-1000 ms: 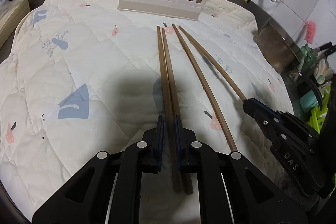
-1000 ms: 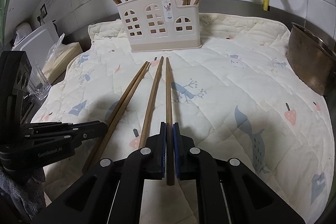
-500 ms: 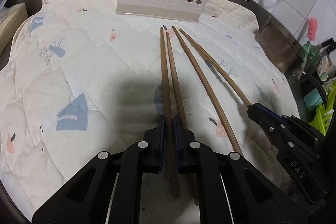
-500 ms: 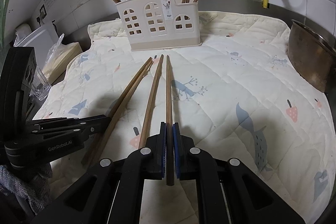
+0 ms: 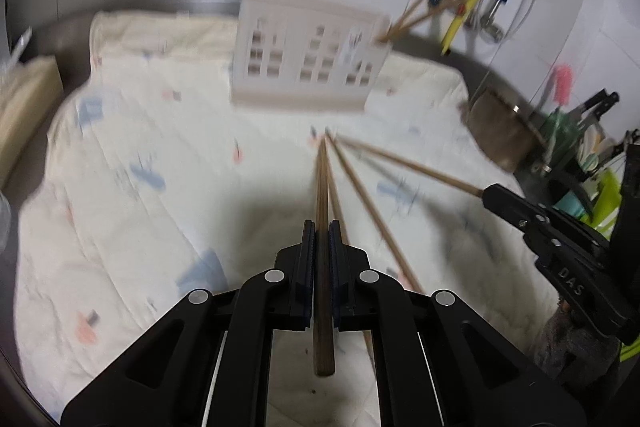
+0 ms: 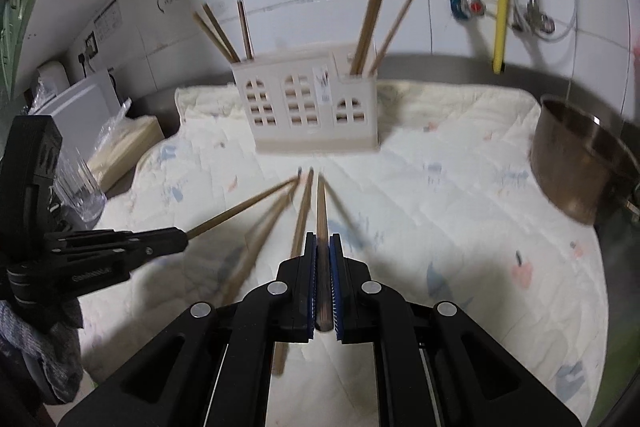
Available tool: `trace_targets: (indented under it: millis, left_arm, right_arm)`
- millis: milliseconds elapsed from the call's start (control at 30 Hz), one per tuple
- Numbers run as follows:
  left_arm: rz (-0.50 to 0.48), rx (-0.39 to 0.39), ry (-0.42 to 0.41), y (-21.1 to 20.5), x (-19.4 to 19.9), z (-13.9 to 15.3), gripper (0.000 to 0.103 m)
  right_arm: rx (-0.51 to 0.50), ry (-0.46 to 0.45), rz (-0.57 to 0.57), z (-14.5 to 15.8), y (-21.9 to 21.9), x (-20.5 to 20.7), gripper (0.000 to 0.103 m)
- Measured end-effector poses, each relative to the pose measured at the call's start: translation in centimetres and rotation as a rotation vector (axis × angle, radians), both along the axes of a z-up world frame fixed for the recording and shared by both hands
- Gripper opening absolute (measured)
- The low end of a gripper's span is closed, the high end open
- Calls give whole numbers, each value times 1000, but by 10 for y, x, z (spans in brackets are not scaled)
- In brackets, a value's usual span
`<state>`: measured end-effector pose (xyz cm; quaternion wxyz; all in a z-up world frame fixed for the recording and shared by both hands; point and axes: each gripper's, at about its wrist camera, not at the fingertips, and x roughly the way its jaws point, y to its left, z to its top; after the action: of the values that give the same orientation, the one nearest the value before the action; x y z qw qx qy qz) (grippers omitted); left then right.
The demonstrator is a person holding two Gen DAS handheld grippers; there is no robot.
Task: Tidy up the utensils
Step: 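Lift both chopsticks upright and carry them above the beige holder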
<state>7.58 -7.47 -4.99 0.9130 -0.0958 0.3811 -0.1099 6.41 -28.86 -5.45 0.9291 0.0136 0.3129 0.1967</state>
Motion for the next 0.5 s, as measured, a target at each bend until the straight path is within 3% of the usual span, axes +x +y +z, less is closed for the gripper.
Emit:
trace_targets:
  millis: [167, 500]
  left_arm:
    - [-20, 8, -74, 9, 8, 28, 5]
    - [-48, 10, -114, 22, 36, 63, 5]
  right_arm:
    - [16, -54, 12, 22, 8, 9, 6]
    - [-19, -109, 58, 62, 29, 40, 6]
